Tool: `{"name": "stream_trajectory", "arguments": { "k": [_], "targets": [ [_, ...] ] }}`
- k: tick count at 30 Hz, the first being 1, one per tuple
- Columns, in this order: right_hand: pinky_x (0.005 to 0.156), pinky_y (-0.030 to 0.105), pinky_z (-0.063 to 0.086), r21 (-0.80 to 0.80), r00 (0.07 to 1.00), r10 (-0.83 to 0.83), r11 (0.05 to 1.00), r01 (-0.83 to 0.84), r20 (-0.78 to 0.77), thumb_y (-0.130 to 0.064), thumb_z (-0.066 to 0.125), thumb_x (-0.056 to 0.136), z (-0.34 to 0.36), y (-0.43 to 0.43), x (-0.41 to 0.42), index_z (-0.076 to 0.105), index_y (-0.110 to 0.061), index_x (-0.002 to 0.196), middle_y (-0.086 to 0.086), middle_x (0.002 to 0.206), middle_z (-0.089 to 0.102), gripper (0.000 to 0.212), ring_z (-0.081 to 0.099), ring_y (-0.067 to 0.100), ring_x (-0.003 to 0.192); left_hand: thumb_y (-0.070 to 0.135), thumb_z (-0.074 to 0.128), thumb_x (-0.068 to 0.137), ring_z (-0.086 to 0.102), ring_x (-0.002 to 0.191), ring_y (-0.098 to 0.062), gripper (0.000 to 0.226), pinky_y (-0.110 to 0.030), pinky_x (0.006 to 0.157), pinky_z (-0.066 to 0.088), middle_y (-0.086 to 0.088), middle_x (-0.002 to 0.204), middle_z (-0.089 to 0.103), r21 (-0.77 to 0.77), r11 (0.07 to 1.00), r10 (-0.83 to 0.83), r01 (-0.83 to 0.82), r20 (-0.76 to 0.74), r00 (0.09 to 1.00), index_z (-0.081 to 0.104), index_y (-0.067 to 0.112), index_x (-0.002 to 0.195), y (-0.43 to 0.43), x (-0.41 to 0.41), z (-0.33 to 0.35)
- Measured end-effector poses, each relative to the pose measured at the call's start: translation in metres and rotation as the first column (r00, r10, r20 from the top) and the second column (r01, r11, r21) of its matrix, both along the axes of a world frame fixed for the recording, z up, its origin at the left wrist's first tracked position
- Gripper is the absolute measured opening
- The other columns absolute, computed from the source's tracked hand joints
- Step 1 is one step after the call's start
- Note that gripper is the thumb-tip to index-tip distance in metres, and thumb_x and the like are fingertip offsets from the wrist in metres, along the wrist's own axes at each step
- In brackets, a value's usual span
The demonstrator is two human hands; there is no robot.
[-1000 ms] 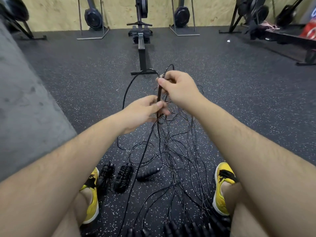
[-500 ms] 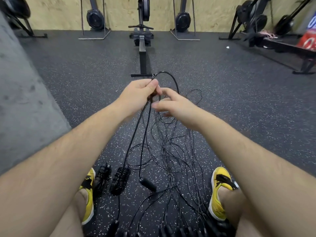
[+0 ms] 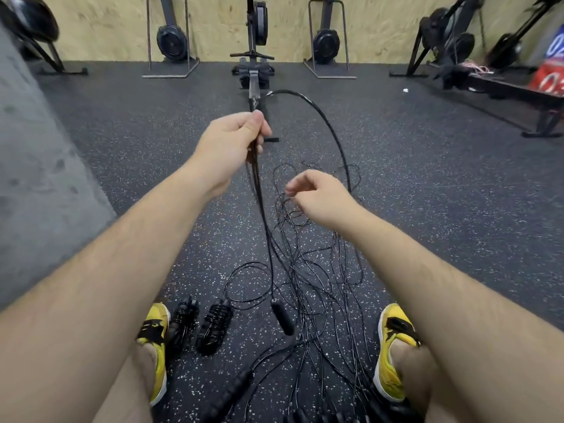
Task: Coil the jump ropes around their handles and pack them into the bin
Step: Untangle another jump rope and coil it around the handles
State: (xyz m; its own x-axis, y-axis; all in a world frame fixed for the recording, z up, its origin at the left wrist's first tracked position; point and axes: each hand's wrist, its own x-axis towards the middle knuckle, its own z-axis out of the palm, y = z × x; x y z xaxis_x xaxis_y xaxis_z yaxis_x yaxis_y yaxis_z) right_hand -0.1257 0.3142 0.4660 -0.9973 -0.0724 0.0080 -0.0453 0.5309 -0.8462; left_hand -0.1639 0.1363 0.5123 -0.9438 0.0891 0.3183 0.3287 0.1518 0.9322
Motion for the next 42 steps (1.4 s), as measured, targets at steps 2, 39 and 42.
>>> {"name": "stream_trajectory", "arguments": {
  "k": [2,39,42],
  "targets": [
    [0.079,0.023,0.049,-0.075,0.989,0.144,0.986,-0.146,-0.034,-0.012,0.063,0.090,0.001,-0.010,0.002,0.060,-0.019,0.124,-0.007,0.120,0.066,0.034,0.063,0.007,0.101,0.028,0.049,0.106,0.053,0.065,-0.010,0.034,-0.024,0.066,0.044,0.006,0.068,0.058,-0.003,0.998,-0.057,0.057,0.001,0.998,0.067,0.018,0.078,0.008,0.001,-0.005],
    [0.062,0.040,0.058,-0.073,0.979,0.204,0.976,-0.204,-0.014,-0.023,0.064,0.097,-0.033,-0.034,0.004,0.066,-0.020,0.091,-0.002,0.075,0.068,0.007,0.060,0.010,0.062,0.020,0.043,0.108,0.068,0.086,-0.020,0.030,-0.035,0.083,0.060,-0.013,0.094,0.066,0.221,0.972,-0.116,0.084,0.137,0.984,0.066,0.001,0.107,0.025,0.024,-0.019],
    [0.070,0.048,0.059,-0.015,0.986,0.143,0.989,-0.145,-0.090,-0.024,0.062,0.096,-0.023,-0.034,-0.002,0.068,-0.023,0.082,-0.003,0.072,0.069,0.015,0.061,0.013,0.063,0.034,0.044,0.107,0.066,0.093,-0.022,0.034,-0.033,0.078,0.059,-0.013,0.104,0.069,0.161,0.982,-0.119,0.093,0.155,0.981,0.067,0.008,0.110,0.021,0.025,-0.027]
  ]
}}
